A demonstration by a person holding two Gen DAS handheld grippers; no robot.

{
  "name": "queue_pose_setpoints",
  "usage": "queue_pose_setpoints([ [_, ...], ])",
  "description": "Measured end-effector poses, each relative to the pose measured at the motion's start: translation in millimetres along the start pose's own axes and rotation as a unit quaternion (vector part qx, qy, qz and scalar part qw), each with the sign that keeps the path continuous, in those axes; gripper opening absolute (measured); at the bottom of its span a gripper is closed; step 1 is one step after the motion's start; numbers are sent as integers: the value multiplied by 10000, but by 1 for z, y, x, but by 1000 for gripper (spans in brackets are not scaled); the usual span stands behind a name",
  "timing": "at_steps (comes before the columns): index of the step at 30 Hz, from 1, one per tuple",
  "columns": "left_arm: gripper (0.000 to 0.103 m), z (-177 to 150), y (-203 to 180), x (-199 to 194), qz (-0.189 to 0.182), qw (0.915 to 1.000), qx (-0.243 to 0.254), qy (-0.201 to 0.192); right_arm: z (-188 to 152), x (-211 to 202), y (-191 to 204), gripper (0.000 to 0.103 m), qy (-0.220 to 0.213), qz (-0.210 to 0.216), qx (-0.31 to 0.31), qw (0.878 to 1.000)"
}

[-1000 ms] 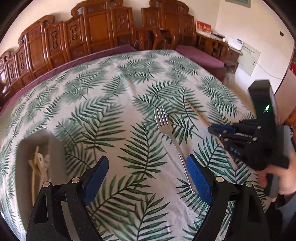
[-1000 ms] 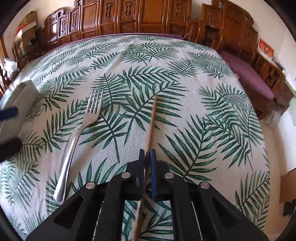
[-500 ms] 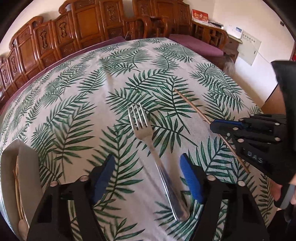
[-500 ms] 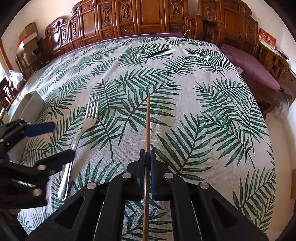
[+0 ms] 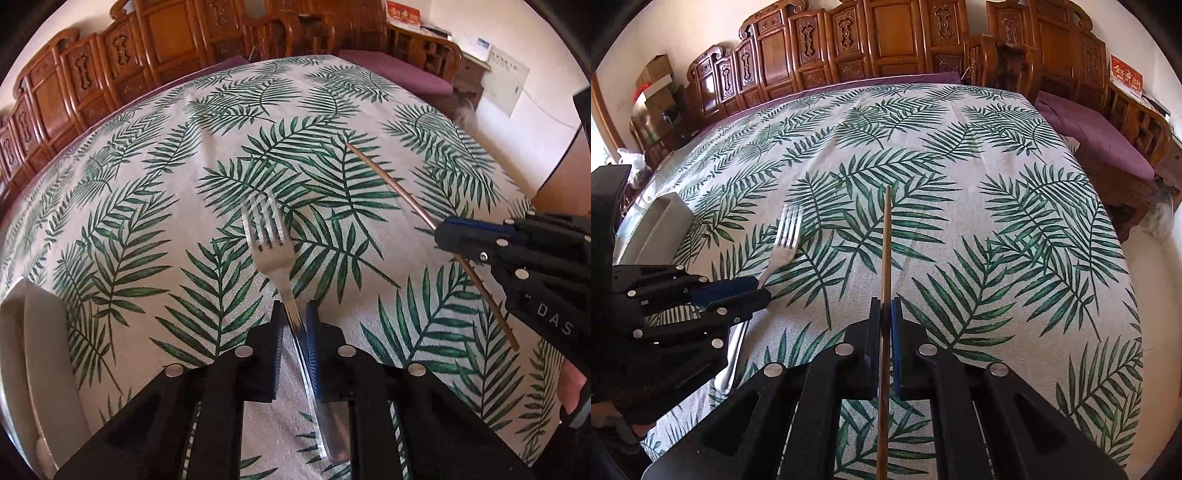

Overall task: Organize utensils
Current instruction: 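Close the left tool on the metal fork while the right tool grasps the wooden chopstick, then carry the metal fork with the left tool into the tray and open it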

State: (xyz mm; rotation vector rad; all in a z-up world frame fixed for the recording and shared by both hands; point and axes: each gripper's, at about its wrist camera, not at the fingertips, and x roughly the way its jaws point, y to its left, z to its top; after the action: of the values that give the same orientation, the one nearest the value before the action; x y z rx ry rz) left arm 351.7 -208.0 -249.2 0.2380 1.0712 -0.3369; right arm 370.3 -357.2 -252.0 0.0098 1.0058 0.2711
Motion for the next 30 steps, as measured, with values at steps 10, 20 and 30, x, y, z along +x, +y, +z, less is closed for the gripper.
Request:
queue_pose_setpoints([
  [10, 6, -8, 14, -20, 65, 9999, -57, -84, 1, 1, 13, 6, -20, 102, -143, 9998],
  [20, 6, -16, 25, -50, 112, 9995, 7, -302, 1, 0, 34, 6, -45, 152, -370, 9992],
  [30, 6, -25, 45, -81, 152, 9984, -105, -538, 0, 2, 65, 6, 8, 288, -665, 9974],
])
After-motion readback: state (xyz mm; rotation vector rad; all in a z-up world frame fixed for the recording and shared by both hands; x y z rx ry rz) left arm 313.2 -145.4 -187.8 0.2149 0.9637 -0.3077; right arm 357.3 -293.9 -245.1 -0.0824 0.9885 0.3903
